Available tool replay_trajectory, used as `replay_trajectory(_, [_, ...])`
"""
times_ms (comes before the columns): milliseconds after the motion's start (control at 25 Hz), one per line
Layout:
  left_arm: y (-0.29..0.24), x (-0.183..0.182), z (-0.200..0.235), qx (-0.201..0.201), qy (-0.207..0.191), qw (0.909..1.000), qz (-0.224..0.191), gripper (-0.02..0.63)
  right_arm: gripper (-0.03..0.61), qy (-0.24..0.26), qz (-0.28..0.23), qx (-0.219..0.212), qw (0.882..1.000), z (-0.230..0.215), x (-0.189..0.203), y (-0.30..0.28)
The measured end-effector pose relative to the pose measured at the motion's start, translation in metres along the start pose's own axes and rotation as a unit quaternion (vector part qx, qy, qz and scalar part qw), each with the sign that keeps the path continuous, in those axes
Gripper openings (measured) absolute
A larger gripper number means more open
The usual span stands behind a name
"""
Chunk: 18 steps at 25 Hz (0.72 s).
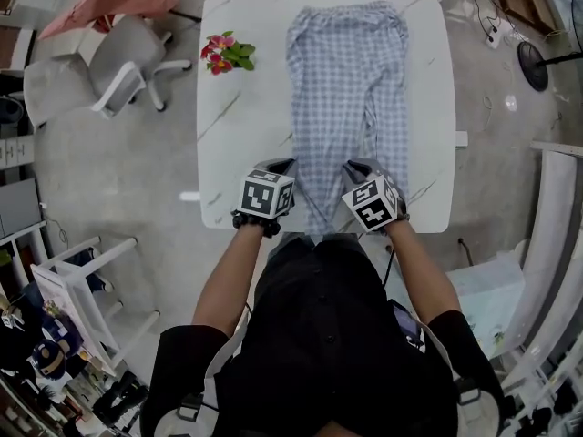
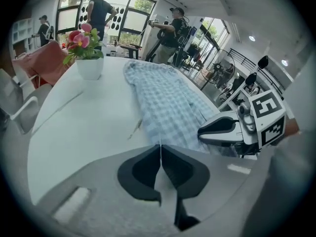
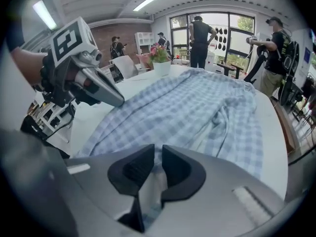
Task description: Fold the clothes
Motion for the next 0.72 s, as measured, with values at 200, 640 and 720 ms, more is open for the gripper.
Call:
replay_trajectory(200, [0.014,0.01,0.021,0.007,-0.005,0.9999,0.015,0.017,0.054,-0.004,0.011,0.036,0.999,-0.003,0.004,0.005])
replay_trajectory(640, [0.027,0.029,0.058,0.016,-0.048,0.9975,0.05,0.014,0.055,0.021,0.038,0.116,0.992,-0.007,0.012,0.007])
replay_trajectory(720, [0.026,0.034,0.06,0.024,-0.053,0.997,0.052,0.014,0.055,0.018,0.038,0.133,0.99,-0.007,0.013,0.006])
Point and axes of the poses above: the fingertips, and each gripper's own axes: y backward along the fingers, z to its left, x out of its underside, the point moved 2 cm from there along y, backward along the fingers, and after that the axes turned 10 degrees about -z, right-handed, at the moved point
